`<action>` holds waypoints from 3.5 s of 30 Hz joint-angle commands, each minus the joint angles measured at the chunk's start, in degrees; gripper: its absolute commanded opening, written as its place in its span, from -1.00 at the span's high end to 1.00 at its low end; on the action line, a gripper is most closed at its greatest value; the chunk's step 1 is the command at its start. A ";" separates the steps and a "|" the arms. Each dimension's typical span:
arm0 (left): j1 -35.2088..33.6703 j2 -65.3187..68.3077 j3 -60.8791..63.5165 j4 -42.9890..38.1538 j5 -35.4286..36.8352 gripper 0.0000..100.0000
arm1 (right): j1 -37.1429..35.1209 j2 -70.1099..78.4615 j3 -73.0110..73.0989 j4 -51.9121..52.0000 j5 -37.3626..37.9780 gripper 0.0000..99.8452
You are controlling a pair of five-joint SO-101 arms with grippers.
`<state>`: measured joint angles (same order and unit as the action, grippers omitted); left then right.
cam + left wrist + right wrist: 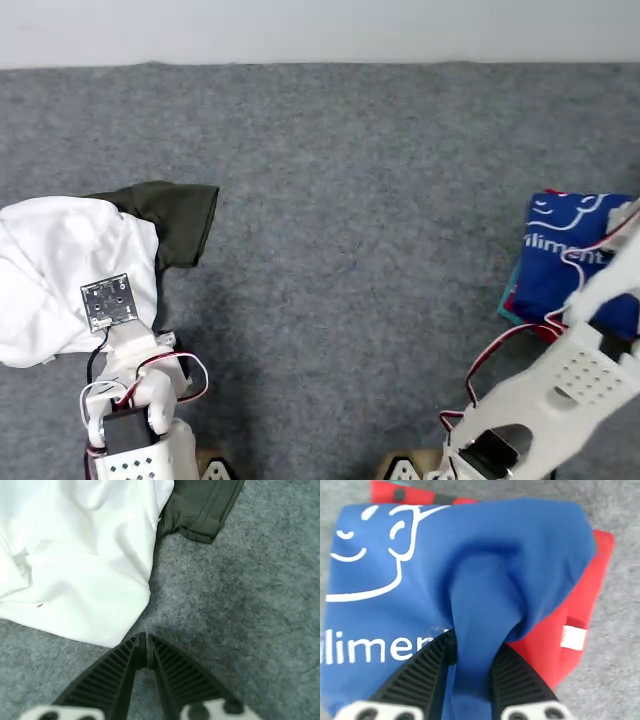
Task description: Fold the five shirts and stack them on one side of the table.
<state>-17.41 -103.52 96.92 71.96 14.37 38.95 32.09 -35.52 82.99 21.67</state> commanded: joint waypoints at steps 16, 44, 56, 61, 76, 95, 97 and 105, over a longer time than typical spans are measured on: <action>0.44 -0.62 -0.48 0.26 0.53 0.97 | 1.63 -8.31 -4.66 4.97 4.84 0.55; 0.44 -0.62 -0.48 0.26 0.53 0.97 | -13.49 3.47 5.71 18.15 -7.38 0.98; 0.44 -0.62 -0.48 0.26 0.53 0.97 | 0.22 -12.53 3.78 19.12 -1.32 0.98; 0.44 -0.62 -0.48 0.26 0.53 0.97 | 8.31 -6.37 5.10 15.25 1.58 0.98; 0.44 -0.62 -0.48 0.26 0.53 0.97 | 8.75 -18.51 0.53 19.91 4.92 0.98; 0.53 -0.62 -0.48 0.26 0.35 0.97 | -7.08 -69.05 47.30 19.74 4.57 0.98; 0.35 -0.62 -0.48 0.26 0.44 0.97 | -7.16 -74.33 51.78 19.74 2.64 0.98; 0.62 -0.70 -0.48 0.26 0.18 0.97 | -7.16 -91.03 66.55 18.95 -11.60 0.98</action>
<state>-17.41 -103.52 96.92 71.96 14.37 32.44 -53.98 28.22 100.66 13.41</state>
